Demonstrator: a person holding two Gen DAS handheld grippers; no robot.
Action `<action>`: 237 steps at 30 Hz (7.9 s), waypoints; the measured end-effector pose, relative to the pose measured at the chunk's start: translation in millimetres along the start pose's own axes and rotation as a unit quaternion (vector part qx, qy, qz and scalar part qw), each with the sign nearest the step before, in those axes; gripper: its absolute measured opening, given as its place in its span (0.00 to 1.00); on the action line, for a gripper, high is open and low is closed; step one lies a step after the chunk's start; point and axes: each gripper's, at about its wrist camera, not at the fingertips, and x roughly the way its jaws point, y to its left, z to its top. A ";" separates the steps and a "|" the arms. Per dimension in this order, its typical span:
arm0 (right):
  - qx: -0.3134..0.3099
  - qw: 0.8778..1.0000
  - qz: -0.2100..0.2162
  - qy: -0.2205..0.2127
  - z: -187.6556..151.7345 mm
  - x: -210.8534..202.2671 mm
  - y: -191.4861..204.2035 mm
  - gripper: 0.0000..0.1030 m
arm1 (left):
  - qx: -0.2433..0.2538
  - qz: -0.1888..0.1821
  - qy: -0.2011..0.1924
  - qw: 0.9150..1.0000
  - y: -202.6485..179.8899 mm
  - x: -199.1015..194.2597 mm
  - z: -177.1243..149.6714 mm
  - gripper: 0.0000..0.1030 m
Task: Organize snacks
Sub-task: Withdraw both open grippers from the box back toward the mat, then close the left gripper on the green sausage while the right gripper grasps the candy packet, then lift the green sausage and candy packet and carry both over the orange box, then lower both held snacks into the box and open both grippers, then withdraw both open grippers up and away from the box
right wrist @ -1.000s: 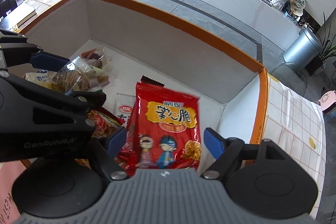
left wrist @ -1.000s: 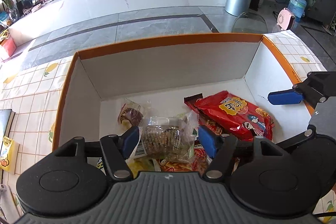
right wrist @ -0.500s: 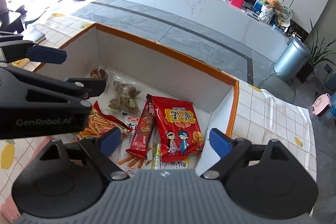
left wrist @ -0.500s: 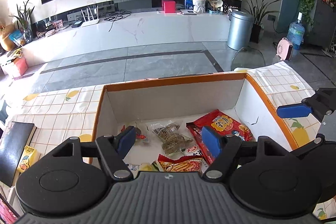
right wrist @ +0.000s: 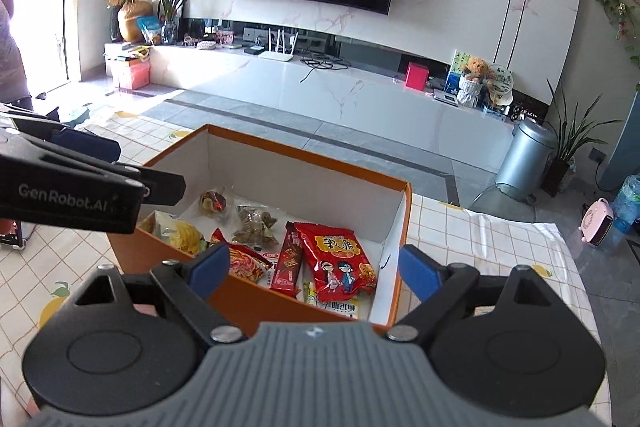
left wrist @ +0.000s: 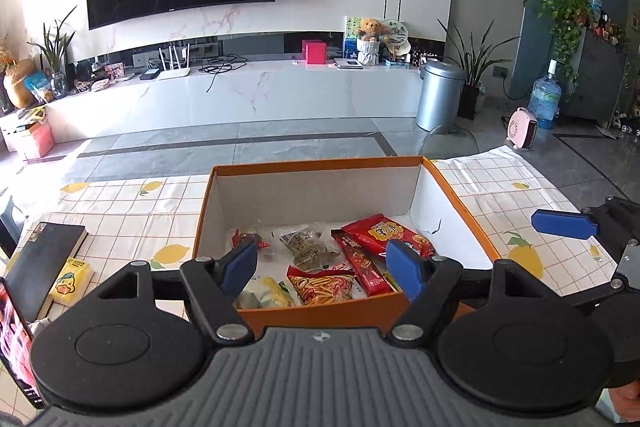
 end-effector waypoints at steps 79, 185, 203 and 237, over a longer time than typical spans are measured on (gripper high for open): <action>0.099 0.982 -0.027 0.158 -134.1 69.9 22.3 0.60 | -0.039 0.038 0.126 0.991 -5.2 78.5 -119.1 0.24; 0.000 0.980 -0.010 0.196 27.4 206.5 -13.9 0.56 | 0.037 -0.003 0.168 0.985 9.3 169.1 1.5 0.24; -0.037 0.979 -0.033 0.200 34.6 195.3 -10.4 0.73 | 0.042 0.028 0.152 0.987 11.2 154.5 14.2 0.50; 0.085 0.993 -0.051 -0.062 23.6 -58.2 -29.3 0.94 | 0.064 0.094 -0.096 0.989 -22.8 -37.8 21.6 0.88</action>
